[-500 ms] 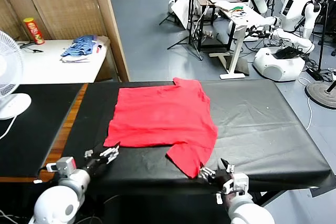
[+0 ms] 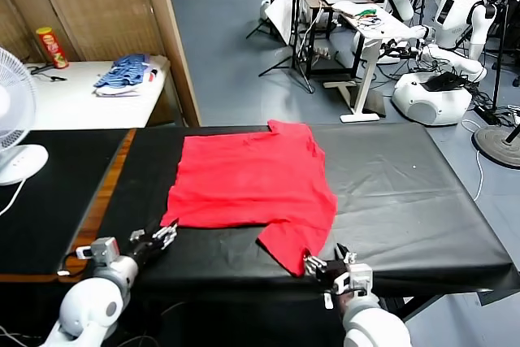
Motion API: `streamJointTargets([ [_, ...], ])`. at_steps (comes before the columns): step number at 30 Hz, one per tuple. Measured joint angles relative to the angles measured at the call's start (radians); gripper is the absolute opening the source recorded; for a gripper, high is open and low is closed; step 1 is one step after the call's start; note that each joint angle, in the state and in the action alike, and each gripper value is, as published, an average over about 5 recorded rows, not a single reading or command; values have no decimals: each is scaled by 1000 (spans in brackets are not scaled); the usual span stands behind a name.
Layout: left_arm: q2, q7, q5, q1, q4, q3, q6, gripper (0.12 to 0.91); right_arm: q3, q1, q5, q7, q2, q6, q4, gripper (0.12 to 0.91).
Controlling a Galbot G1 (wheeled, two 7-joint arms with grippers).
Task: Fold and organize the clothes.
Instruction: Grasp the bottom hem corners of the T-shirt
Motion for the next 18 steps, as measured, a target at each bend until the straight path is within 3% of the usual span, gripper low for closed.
streamJointTargets([
  [3, -3, 0, 5, 6, 3, 0, -1, 199, 9, -6, 5, -2, 1, 9, 4, 180],
  [6, -5, 0, 5, 13, -2, -3, -2, 128, 25, -20, 7, -4, -5, 16, 16, 122],
  [13, -10, -12, 8, 46, -47, -16, 1, 125, 75, -108, 8, -4, -26, -12, 113, 123],
  [18, -3, -35, -5, 96, -128, -41, 15, 125, 138, -187, 17, -36, -45, 2, 203, 123],
])
